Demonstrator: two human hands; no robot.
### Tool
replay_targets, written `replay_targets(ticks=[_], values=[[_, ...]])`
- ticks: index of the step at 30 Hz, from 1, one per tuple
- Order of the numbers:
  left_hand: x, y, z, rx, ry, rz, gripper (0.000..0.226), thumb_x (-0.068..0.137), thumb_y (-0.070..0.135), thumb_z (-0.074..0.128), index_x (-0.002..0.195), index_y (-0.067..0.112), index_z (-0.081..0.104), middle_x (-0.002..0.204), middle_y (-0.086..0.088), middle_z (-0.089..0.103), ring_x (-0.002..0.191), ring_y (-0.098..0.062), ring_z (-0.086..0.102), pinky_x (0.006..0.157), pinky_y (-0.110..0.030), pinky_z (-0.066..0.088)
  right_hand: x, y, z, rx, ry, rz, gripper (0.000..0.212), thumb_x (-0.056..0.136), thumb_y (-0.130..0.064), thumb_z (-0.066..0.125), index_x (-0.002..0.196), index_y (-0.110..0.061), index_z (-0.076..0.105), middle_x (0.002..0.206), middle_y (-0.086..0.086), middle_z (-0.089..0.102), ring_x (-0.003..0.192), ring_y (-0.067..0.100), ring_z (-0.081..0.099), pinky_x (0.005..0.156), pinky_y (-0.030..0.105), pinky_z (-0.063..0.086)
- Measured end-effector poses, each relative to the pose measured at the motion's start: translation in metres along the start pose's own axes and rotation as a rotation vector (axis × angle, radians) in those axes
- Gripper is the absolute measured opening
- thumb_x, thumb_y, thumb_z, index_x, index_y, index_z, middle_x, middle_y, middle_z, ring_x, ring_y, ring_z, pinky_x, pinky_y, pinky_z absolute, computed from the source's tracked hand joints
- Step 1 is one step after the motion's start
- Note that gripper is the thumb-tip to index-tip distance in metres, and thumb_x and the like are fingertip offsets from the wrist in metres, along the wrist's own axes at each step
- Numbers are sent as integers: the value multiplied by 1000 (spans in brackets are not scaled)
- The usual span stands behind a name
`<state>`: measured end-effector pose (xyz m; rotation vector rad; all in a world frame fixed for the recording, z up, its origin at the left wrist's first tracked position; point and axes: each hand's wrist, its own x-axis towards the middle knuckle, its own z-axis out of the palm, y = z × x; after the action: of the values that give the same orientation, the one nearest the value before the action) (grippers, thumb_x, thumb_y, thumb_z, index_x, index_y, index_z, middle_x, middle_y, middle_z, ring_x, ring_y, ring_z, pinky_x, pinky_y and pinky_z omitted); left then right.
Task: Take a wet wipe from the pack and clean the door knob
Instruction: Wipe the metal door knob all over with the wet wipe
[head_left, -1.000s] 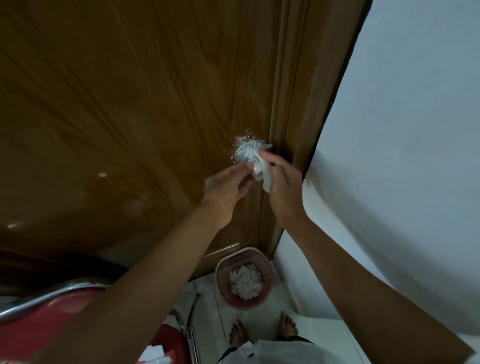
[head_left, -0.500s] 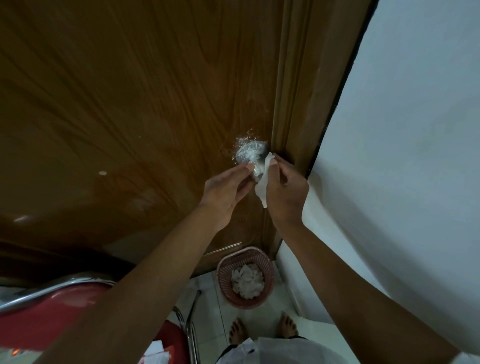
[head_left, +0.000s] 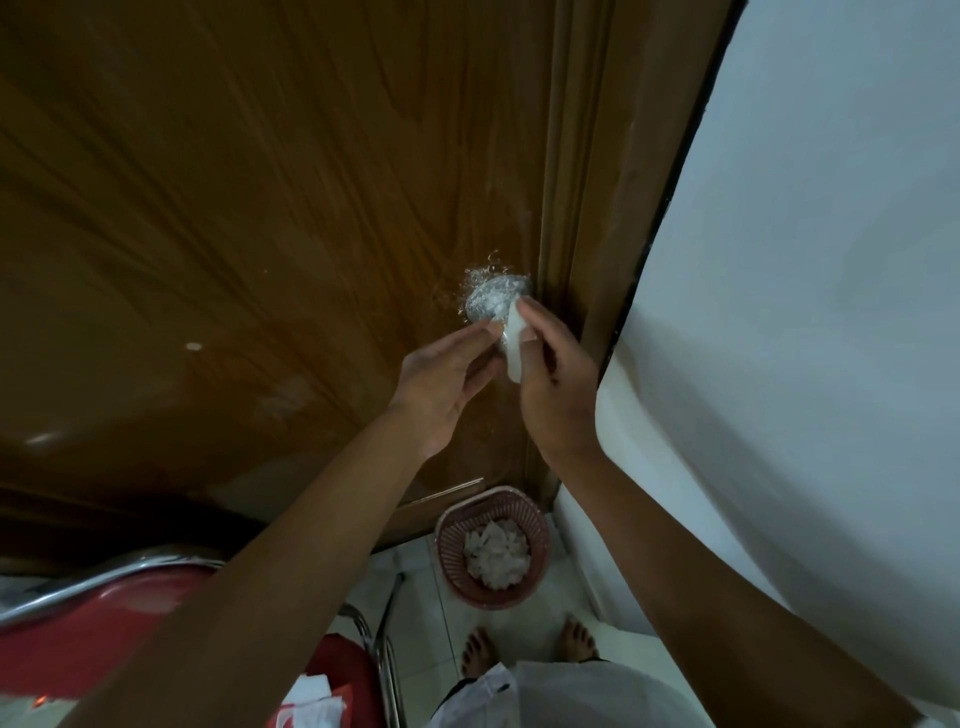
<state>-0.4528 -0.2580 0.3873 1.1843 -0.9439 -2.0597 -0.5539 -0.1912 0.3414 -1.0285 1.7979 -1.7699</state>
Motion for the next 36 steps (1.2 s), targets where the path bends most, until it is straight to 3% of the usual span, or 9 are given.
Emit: replay_targets(ticks=[4,8,13,18,22,27,30,33,36], values=[[0,-1,1,11,3,7,21,91,13,72,110,9,74,102,-5,78,98,-14,73,88,-26,59,4,2,-1,74,-10,173,37,106,-34,41,138,-28,59,138,-3,62,124,11,58,103,38,54],[1,0,0,20,-3,6,24,91,15,72,114,7,74,101,-6,78,95,-15,73,87,-26,59,1,-10,1,1,-36,-17,37,105,-20,43,139,-16,58,143,0,59,132,6,52,106,19,45],[0,2,1,17,2,8,17,90,13,72,107,9,75,97,-5,78,94,-14,74,85,-24,60,4,7,2,71,-25,135,38,108,-25,38,141,-23,56,141,1,59,127,13,56,106,44,51],[-2,2,-1,22,-16,10,23,91,14,71,113,8,75,99,-5,77,97,-15,73,89,-28,59,0,-3,5,-91,-16,-101,35,105,-19,43,137,-16,59,139,-2,60,130,7,53,107,29,48],[-2,2,1,26,4,6,18,90,13,72,107,9,75,99,-5,78,96,-14,74,87,-26,60,5,0,5,72,21,153,36,108,-27,41,138,-21,59,132,-3,64,119,8,60,100,34,55],[-3,2,1,16,-1,10,16,93,13,71,107,10,76,96,-4,79,92,-13,74,83,-25,60,1,-3,5,-124,11,-139,35,105,-22,45,135,-14,62,137,1,63,128,10,57,105,37,53],[-4,2,2,33,21,31,16,93,13,71,108,10,76,98,-3,78,93,-13,74,86,-26,60,4,-2,4,-111,27,-40,36,106,-23,43,137,-18,60,137,0,63,126,9,57,103,35,53],[-3,1,2,225,104,171,17,95,15,70,111,14,76,97,4,78,95,-10,74,88,-28,59,3,-7,6,-254,42,-214,31,104,-15,49,131,-10,65,133,5,64,125,9,57,104,27,52],[-6,2,-4,797,179,667,18,97,16,66,112,16,76,96,10,75,89,7,68,82,-22,59,5,0,9,-421,42,-465,29,102,-13,54,123,-1,69,128,13,67,124,20,60,104,30,51]])
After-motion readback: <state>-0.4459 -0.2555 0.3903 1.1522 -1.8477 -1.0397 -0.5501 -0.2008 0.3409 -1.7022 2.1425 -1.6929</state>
